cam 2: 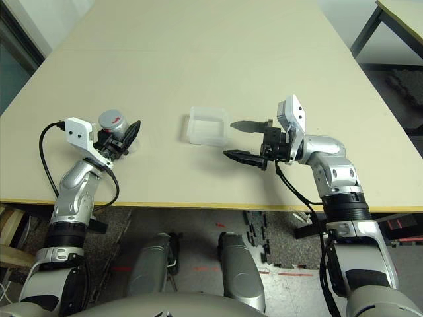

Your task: Pour the medicine from the bottle into the box.

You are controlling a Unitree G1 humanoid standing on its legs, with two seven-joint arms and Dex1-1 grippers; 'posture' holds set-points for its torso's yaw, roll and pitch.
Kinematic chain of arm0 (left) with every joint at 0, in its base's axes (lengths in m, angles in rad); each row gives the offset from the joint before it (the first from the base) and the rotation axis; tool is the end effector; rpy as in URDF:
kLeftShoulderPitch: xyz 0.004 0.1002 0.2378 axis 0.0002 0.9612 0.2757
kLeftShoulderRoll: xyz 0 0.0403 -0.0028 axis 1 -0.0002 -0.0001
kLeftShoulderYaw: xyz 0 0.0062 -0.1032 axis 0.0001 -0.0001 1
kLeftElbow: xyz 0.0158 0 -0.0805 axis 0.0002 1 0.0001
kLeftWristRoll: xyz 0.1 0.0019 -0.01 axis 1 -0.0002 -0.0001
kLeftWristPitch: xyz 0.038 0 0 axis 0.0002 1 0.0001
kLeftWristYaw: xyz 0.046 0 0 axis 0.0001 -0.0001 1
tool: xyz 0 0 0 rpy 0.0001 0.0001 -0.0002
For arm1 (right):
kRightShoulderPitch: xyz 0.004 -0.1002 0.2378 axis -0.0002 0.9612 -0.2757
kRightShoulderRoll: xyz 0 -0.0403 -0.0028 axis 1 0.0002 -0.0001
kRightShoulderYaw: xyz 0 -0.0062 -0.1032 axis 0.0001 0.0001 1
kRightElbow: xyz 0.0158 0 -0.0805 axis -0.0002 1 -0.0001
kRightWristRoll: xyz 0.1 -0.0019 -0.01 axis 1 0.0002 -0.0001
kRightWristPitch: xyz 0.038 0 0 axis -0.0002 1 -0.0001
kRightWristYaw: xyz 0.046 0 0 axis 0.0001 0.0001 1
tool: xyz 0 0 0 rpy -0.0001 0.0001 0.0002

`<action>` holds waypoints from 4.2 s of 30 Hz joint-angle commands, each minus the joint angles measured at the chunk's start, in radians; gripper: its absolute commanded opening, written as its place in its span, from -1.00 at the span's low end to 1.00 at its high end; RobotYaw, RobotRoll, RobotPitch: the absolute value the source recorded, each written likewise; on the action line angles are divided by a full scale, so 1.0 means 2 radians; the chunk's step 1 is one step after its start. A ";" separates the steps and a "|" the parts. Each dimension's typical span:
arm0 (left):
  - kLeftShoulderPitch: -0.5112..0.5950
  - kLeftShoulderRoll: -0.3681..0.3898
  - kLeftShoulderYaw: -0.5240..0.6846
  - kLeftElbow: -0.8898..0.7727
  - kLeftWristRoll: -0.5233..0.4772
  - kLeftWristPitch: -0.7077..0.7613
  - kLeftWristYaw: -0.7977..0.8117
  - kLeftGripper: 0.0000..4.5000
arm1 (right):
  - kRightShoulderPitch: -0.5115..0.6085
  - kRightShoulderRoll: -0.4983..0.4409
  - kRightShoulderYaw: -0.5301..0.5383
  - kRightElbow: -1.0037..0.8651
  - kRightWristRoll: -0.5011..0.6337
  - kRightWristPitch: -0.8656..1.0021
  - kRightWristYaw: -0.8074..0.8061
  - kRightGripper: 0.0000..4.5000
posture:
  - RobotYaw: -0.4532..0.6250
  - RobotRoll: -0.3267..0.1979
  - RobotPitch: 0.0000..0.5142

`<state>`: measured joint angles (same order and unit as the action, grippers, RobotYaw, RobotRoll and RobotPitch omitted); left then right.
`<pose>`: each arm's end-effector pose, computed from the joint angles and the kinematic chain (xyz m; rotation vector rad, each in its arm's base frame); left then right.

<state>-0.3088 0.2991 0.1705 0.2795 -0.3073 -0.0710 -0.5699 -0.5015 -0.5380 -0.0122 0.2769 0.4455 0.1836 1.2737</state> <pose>0.2597 0.2321 0.0831 -0.0089 -0.1590 -0.4140 0.2905 -0.2413 0.1398 -0.0992 -0.0130 1.2439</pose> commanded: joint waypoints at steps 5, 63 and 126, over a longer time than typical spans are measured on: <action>-0.026 0.044 -0.048 -0.084 -0.041 0.160 -0.071 0.18 | -0.059 0.008 -0.007 -0.022 0.032 0.073 -0.023 1.00 | -0.24 0.25 -0.40; -0.191 0.031 -0.105 0.027 -0.032 0.185 -0.221 0.18 | -0.316 0.183 0.051 0.258 -0.084 0.019 0.005 0.14 | -0.28 0.25 -0.55; -0.190 0.025 -0.106 0.034 -0.015 0.171 -0.214 0.18 | -0.413 0.194 -0.010 0.457 -0.131 -0.107 0.114 1.00 | -0.29 0.25 -0.53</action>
<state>-0.6843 0.3533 -0.0295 0.3387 -0.3490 0.2777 -0.9973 -1.3143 -0.1571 -0.0150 1.2123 0.1777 -0.0345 1.5113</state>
